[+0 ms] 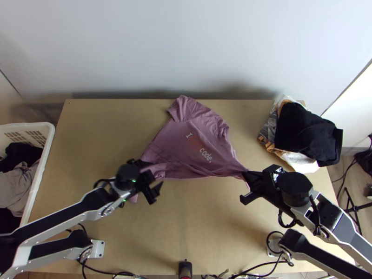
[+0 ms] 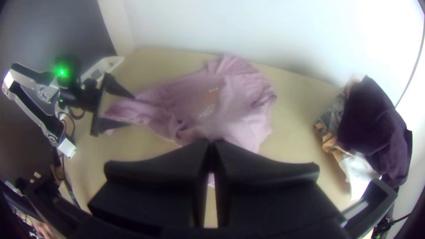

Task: Fold the t-shirt

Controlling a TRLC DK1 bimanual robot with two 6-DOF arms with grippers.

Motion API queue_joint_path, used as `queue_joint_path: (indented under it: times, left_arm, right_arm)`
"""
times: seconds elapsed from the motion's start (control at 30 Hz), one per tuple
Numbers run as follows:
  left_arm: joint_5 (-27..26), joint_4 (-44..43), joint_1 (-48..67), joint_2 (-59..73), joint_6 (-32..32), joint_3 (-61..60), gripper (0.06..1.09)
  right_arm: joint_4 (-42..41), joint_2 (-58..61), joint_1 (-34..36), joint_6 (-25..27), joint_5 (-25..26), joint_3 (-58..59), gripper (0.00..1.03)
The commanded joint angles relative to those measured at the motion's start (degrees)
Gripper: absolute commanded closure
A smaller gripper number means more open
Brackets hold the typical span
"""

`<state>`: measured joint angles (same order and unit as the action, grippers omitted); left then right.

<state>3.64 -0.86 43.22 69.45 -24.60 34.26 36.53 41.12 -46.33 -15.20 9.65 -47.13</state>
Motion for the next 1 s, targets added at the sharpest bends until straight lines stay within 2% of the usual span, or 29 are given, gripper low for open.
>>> queue_joint_path:
  times: [0.0, 0.17, 0.27, 0.3, 0.43, 0.53, 0.57, 0.63, 0.87, 0.97]
  left_arm:
    - [0.2, -1.9, 6.0, 9.1, -3.4, 0.4, 0.11]
    - [5.0, -10.8, 4.3, 17.6, -4.9, -1.4, 0.11]
    - [6.5, -13.4, 2.5, 19.3, -4.8, -0.9, 0.11]
    - [6.8, -13.6, 2.0, 19.2, -4.7, -0.6, 0.14]
    - [9.6, -12.3, 0.1, 15.6, -3.9, 2.7, 0.4]
    - [9.7, -2.8, 0.0, 7.8, 0.5, 8.2, 0.55]
    - [9.7, -0.3, 0.1, 5.5, 2.2, 10.3, 0.66]
    - [9.7, 2.8, 0.8, 1.6, 4.2, 13.4, 1.04]
    - [12.4, 15.4, 3.6, -7.5, 12.8, 24.0, 1.05]
    - [12.4, 17.6, 4.2, -8.5, 13.6, 22.3, 1.05]
  right_arm:
    - [0.4, -0.1, 1.4, -0.2, 0.0, -1.5, 1.0]
    - [1.3, -0.3, 1.9, -0.4, -0.1, -2.7, 1.0]
    - [1.9, -0.8, 1.9, -0.5, 0.0, -2.9, 1.0]
    - [2.0, -0.8, 1.9, -0.4, 0.0, -2.9, 1.0]
    - [1.9, -0.8, 1.8, -0.4, 0.0, -3.1, 1.0]
    - [1.7, -0.9, 1.8, -0.2, 0.2, -2.9, 1.0]
    - [1.6, -0.9, 1.9, -0.1, 0.3, -2.7, 1.0]
    - [1.1, -1.0, 1.9, -0.1, 0.5, -2.3, 1.0]
    - [-1.6, -0.4, 1.9, 1.6, 1.4, -2.4, 1.0]
    - [-2.3, -0.3, 1.9, 2.0, 1.5, -2.4, 1.0]
